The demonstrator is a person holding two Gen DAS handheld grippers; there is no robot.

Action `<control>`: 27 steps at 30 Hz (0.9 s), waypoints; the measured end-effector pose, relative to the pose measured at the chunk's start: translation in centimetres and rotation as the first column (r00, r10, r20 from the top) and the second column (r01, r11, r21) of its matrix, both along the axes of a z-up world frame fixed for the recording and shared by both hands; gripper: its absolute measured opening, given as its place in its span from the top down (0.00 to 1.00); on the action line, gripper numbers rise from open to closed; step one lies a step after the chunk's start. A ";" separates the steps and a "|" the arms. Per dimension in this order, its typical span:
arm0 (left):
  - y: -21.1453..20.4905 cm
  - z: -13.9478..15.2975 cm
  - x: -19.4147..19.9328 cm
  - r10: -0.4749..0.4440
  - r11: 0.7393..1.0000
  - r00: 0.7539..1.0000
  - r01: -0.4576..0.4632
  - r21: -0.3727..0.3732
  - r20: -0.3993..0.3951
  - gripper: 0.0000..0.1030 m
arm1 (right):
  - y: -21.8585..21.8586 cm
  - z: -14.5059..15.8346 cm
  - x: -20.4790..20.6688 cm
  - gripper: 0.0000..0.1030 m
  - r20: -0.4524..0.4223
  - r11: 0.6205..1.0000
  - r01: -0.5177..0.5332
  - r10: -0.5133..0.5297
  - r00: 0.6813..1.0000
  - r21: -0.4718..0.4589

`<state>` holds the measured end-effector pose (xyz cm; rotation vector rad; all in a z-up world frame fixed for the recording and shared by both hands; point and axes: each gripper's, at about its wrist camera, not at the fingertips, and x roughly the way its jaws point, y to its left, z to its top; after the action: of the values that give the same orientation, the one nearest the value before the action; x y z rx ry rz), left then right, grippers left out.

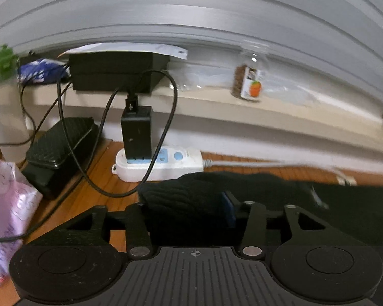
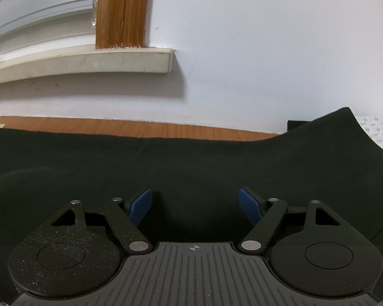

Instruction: Fold clothes

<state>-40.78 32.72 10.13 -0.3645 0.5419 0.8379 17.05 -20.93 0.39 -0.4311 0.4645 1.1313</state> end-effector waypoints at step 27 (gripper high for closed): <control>-6.1 -2.6 -6.5 -0.010 1.000 1.000 0.010 -0.007 0.027 0.25 | 4.7 4.5 -15.5 0.27 0.175 0.931 -0.336 0.311 0.934 0.144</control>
<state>-47.25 26.63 7.49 -0.3793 0.5211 0.8206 1.58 -16.18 4.90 -0.4477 0.1629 1.4358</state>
